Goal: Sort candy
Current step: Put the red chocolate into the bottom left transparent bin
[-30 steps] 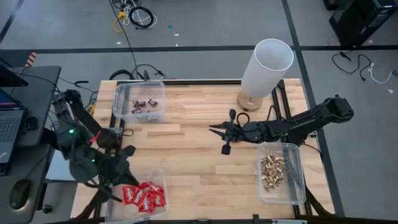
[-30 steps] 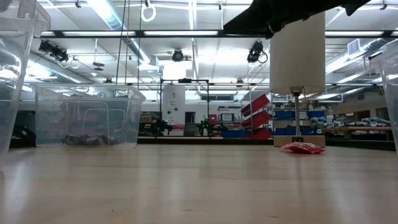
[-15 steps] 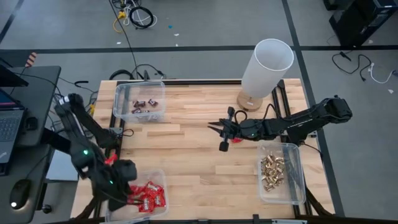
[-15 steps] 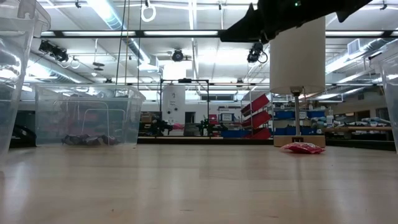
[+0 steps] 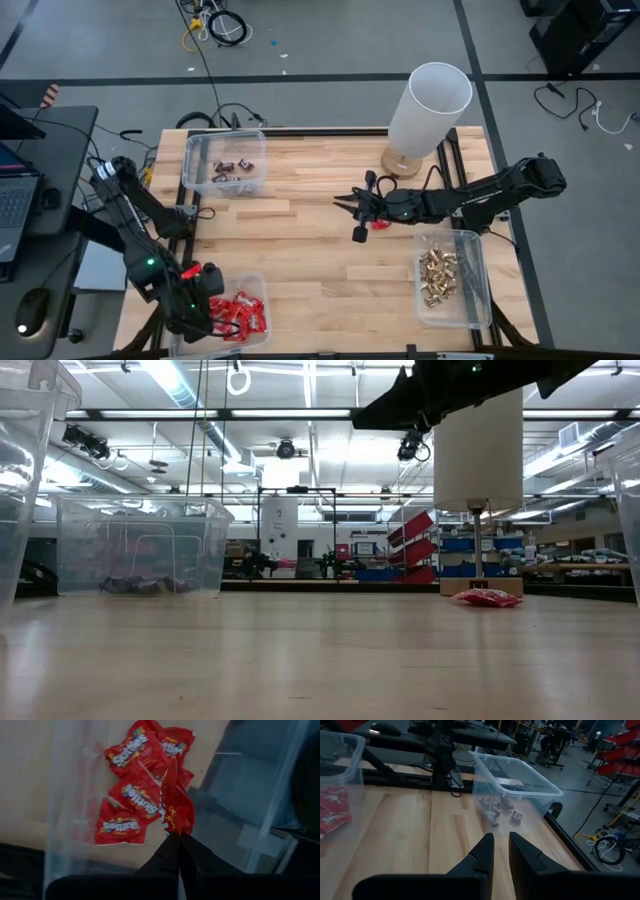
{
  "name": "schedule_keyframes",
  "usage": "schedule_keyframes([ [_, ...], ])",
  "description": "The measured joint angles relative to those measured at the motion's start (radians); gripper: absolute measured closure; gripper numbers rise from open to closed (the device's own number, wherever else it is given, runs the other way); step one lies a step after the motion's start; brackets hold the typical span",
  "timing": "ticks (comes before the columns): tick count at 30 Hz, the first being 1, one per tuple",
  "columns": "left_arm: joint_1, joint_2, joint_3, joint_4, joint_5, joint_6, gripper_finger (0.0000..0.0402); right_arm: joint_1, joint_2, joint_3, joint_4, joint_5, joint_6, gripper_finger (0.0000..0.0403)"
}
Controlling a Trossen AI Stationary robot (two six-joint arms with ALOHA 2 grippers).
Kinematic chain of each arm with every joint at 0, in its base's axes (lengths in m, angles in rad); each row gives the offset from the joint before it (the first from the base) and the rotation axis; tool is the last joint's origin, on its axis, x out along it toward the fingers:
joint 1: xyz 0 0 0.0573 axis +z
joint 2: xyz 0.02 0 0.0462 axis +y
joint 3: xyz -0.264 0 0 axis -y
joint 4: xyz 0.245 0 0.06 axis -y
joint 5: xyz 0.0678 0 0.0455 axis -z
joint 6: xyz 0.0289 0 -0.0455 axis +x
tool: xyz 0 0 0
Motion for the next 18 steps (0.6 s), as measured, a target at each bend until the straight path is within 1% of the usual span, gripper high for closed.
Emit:
schedule_keyframes([
  [5, 0.000, 0.000, 0.000, -0.063, 0.000, -0.021, 0.0390, 0.000, 0.000, 0.000, 0.000, -0.005, 0.000, 0.0359],
  [18, 0.000, 0.000, 0.000, -0.090, 0.000, -0.093, 0.0389, 0.000, 0.000, 0.000, -0.003, -0.005, 0.002, 0.0359],
])
